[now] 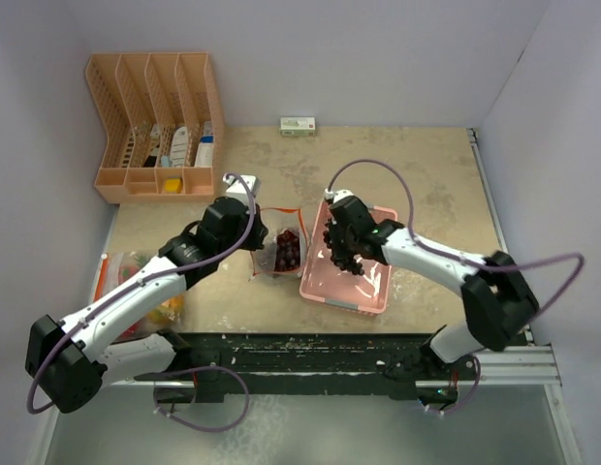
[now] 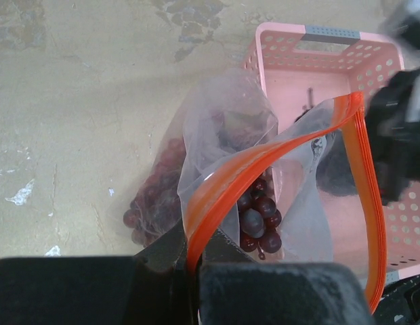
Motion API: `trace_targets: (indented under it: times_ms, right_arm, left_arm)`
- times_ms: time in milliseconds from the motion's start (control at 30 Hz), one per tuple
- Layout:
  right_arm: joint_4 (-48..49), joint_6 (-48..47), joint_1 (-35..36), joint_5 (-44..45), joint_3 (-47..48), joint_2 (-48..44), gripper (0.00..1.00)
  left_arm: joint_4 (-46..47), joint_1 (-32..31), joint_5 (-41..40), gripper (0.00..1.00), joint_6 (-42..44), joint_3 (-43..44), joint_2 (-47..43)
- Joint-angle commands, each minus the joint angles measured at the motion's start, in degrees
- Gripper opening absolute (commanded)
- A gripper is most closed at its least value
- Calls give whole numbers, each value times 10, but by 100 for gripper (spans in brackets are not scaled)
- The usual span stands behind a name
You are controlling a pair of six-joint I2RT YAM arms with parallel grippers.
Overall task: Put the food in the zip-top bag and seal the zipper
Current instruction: Pick up the fake fruit from the bin, then place the fake fruit in the zipper food storage bag.
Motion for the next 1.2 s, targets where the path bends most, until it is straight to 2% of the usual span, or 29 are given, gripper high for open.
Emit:
trace_targets:
  times_ms: [0,33,100,233,333,433,500,667,767,867,933,1000,1167]
  right_arm:
    - [-51,12,1,-4,25,-140,0]
    - [-33,-12,2,-11,40,-163,0]
    - [-3,-30,2,-80,50,-213,0]
    - [102,-21,2,-211,47,-287,0]
    - [168,8,5,-299,58,-293,0]
    - [275,60,11,-341,48,-279,0]
    - [355,97,24,-330,17,-267,0]
    - [542,175,48,-240,-64,-233,0]
    - [600,202,58,-178,-92,-214,0]
    - [577,172,83,-119,-84,-187,0]
    - [543,162,93,-89,-78,-168,3]
    - [510,158,95,-89,-72,-150,8]
    - [432,152,107,-78,-59,-142,13]
  left_arm:
    - [25,1,0,0,0,10,8]
    - [25,0,-1,0,1,11,9]
    - [25,0,-2,0,3,15,13]
    - [22,1,-3,0,3,22,16]
    - [22,0,-5,0,0,22,14]
    - [22,1,-5,0,-2,23,11]
    - [22,0,-4,0,-4,25,10]
    - [22,0,0,0,-13,33,5]
    - [24,0,5,0,-19,35,0]
    - [25,0,9,0,-25,35,-4]
    - [24,0,11,0,-26,35,-7]
    - [22,1,10,0,-26,34,-9]
    - [27,1,8,0,-24,30,-4]
